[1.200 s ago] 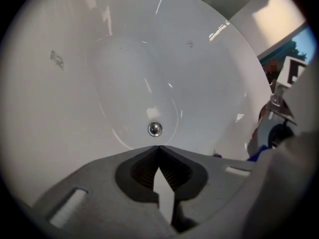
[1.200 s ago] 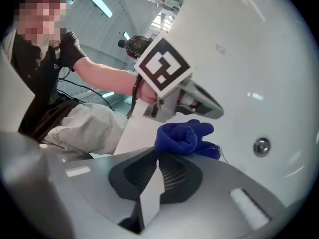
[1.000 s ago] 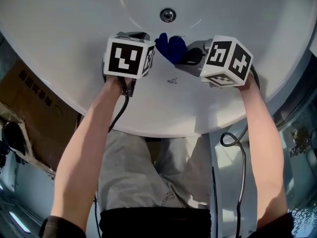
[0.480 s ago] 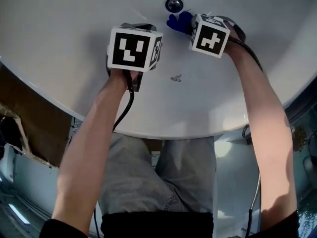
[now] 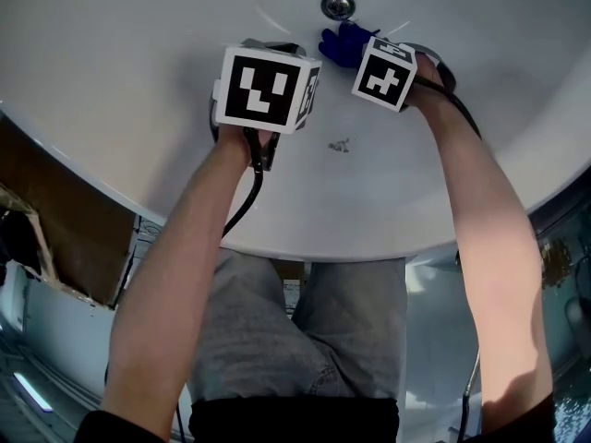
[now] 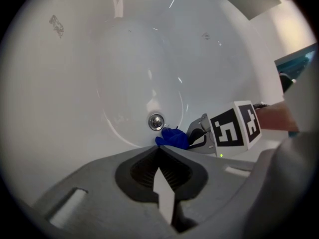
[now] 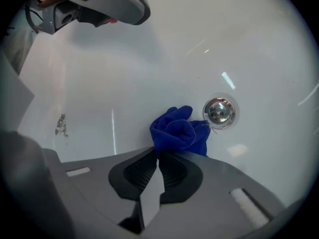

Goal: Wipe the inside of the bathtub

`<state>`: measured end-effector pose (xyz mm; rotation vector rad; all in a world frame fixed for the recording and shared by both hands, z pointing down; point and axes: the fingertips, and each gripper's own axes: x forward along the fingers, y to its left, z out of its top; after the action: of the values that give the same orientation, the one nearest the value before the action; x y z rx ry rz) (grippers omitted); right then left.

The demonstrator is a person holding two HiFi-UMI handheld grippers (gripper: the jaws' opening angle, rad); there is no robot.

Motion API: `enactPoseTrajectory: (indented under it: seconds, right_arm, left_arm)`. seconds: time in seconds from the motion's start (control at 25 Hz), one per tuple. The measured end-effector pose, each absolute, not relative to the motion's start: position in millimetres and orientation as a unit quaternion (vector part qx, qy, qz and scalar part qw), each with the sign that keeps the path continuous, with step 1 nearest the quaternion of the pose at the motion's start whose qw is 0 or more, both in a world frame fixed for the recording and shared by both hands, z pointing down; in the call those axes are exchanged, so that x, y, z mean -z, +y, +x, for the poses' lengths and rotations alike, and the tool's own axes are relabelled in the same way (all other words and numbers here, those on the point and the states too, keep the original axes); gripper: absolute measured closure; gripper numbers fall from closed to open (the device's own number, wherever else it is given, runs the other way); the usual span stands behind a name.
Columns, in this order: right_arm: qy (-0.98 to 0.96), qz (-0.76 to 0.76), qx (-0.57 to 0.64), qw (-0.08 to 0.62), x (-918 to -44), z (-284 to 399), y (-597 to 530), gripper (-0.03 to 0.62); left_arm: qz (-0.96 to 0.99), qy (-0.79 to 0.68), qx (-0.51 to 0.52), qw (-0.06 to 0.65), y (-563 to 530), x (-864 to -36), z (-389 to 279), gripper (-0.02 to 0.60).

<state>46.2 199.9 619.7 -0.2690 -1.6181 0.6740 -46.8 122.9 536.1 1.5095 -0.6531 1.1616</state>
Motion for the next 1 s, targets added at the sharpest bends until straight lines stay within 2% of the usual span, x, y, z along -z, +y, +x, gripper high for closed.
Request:
enactPoseTrajectory:
  seconds: [0.16,0.32,1.0]
  right_arm:
    - [-0.674,-0.160,-0.361,0.624,-606,55,233,0.576]
    - [-0.674,-0.178,-0.354,0.623,-603,59,237,0.576]
    - [-0.688,-0.215,-0.431,0.542,-529,32,274,0.576]
  left_arm:
    - [0.633,-0.272,-0.491,0.533,125,-536,-49,0.580]
    - [0.635,-0.271,-0.487,0.535,125,-535,-47,0.580]
    - [0.644,-0.258,-0.489,0.529,145,-512,-47,0.580]
